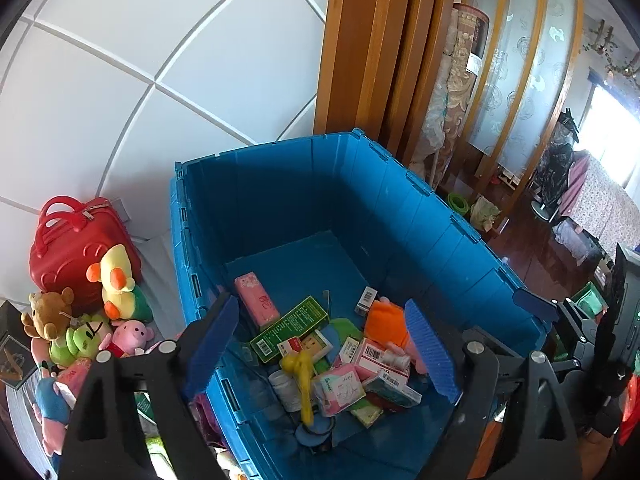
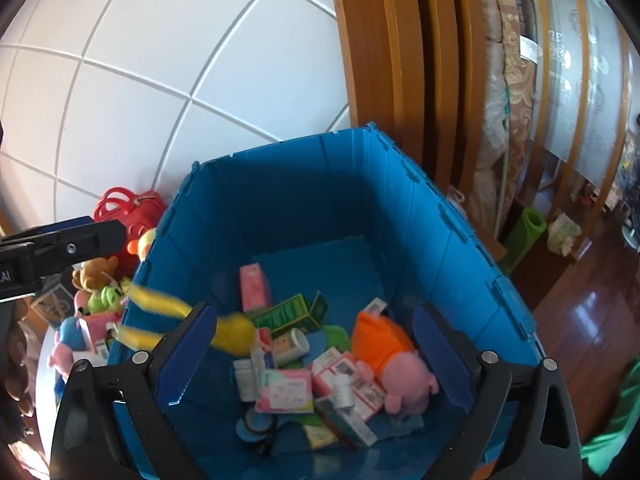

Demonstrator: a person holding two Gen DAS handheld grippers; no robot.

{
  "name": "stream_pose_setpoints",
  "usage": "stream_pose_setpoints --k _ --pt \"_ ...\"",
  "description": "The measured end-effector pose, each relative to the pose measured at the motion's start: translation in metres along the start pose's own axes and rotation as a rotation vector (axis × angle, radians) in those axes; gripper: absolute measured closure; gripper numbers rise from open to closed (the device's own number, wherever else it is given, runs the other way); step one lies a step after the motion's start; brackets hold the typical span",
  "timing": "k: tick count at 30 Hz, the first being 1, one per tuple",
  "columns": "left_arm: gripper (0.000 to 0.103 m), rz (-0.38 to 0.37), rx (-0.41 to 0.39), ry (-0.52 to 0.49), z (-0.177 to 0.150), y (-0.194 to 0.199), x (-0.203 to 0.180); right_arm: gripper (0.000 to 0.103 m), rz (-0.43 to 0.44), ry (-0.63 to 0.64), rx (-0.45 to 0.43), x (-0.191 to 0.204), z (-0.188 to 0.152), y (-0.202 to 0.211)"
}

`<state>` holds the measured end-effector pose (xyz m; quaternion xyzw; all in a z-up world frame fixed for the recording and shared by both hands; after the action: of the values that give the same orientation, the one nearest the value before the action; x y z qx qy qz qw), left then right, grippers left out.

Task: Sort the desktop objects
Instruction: 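Open the left tool over the blue bin dropping the clip toy while the right tool releases the pill bottle, then bring both open tools back over the table pile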

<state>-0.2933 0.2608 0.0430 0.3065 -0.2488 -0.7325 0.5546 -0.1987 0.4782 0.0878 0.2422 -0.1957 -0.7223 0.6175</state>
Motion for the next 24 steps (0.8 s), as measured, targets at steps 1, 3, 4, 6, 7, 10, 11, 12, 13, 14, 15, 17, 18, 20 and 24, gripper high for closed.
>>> stream_pose_setpoints --k 1,3,4,6,7,10,11,12,13,14,15,17,18,20,24 --pt "0.018 0.004 -0.001 0.005 -0.002 0.002 0.003 0.003 0.002 0.002 0.001 0.001 -0.001 0.000" --pt "0.018 0.015 -0.003 0.012 -0.006 0.005 0.009 0.003 0.005 0.008 0.001 0.005 -0.002 0.000" --pt "0.018 0.020 -0.005 0.019 -0.008 0.007 0.013 0.003 0.009 0.012 0.001 0.007 -0.002 0.000" --pt "0.018 0.023 -0.009 0.043 -0.014 0.013 0.022 0.003 0.021 0.025 -0.001 0.015 -0.002 0.002" --pt "0.018 0.030 -0.012 0.057 -0.019 0.017 0.029 0.003 0.027 0.032 -0.004 0.020 -0.002 0.004" --pt "0.018 0.049 -0.014 0.103 -0.036 0.030 0.051 0.003 0.052 0.060 -0.015 0.041 -0.004 0.010" --pt "0.018 0.058 -0.013 0.116 -0.042 0.035 0.057 0.002 0.060 0.068 -0.020 0.049 -0.004 0.012" --pt "0.018 0.068 -0.010 0.125 -0.050 0.039 0.064 0.002 0.073 0.080 -0.024 0.057 -0.005 0.013" --pt "0.018 0.080 -0.009 0.135 -0.057 0.044 0.072 0.002 0.088 0.094 -0.026 0.067 -0.007 0.014" --pt "0.018 0.090 -0.009 0.145 -0.065 0.049 0.080 0.002 0.101 0.111 -0.025 0.078 -0.008 0.015" --pt "0.018 0.101 -0.008 0.156 -0.073 0.053 0.088 0.002 0.113 0.126 -0.025 0.088 -0.010 0.015" --pt "0.018 0.125 -0.001 0.179 -0.089 0.061 0.104 0.002 0.141 0.153 -0.024 0.109 -0.015 0.014" --pt "0.018 0.138 0.004 0.189 -0.097 0.065 0.112 0.002 0.153 0.168 -0.021 0.120 -0.017 0.014" --pt "0.018 0.162 0.007 0.210 -0.112 0.075 0.127 0.002 0.174 0.195 -0.016 0.142 -0.023 0.013" --pt "0.018 0.199 0.002 0.268 -0.143 0.096 0.161 0.002 0.209 0.251 -0.005 0.183 -0.033 0.013"
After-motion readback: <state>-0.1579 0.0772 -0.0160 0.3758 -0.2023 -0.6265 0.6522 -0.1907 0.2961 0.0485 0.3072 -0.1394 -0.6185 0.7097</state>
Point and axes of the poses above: each gripper's, at about its wrist camera, not at the fingertips, and y roughly against the way its jaws point, x to its left, z to its top, the point moved 3 cm from there along -y, roughly the way its jaws point, and after that the axes turned 2 degrees about -z, right-handed, at the moved point
